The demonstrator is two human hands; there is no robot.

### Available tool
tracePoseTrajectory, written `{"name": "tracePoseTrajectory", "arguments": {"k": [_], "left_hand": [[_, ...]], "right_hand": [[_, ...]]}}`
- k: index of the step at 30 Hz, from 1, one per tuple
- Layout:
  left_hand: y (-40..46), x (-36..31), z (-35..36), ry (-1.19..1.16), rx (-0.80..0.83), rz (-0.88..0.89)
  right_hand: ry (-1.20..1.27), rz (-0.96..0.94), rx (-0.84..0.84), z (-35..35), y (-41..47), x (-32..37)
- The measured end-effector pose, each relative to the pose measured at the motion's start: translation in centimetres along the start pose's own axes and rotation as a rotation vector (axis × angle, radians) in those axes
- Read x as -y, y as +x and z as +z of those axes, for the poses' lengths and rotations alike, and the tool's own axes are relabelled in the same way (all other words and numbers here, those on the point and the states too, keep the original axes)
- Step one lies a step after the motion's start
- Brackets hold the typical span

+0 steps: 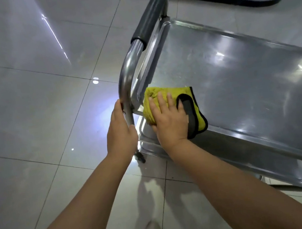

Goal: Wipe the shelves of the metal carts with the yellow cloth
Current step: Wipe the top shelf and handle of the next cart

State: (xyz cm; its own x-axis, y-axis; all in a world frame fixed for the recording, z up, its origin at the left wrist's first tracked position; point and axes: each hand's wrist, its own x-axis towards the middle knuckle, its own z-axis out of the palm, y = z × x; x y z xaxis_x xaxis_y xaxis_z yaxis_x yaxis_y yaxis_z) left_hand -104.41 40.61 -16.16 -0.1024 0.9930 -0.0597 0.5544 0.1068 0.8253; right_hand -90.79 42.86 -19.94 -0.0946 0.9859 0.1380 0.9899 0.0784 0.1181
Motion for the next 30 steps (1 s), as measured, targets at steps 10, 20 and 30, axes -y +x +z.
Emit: {"name": "tracePoseTrajectory", "arguments": {"k": [10,20,30], "left_hand": [[-0.5,-0.9,2.1,0.07,0.01,-0.115],[-2.4,-3.8,5.4,0.003,-0.073,-0.209],[-8.9,-4.2,9.2,0.104,0.012,-0.286]], "right_hand": [[0.002,-0.149,-0.055,0.9,-0.6,-2.3],[0.025,-0.095,-0.132,1.4,-9.3,-15.5],[0.295,0.129,-0.305,-0.6,-18.8,-22.9]]}}
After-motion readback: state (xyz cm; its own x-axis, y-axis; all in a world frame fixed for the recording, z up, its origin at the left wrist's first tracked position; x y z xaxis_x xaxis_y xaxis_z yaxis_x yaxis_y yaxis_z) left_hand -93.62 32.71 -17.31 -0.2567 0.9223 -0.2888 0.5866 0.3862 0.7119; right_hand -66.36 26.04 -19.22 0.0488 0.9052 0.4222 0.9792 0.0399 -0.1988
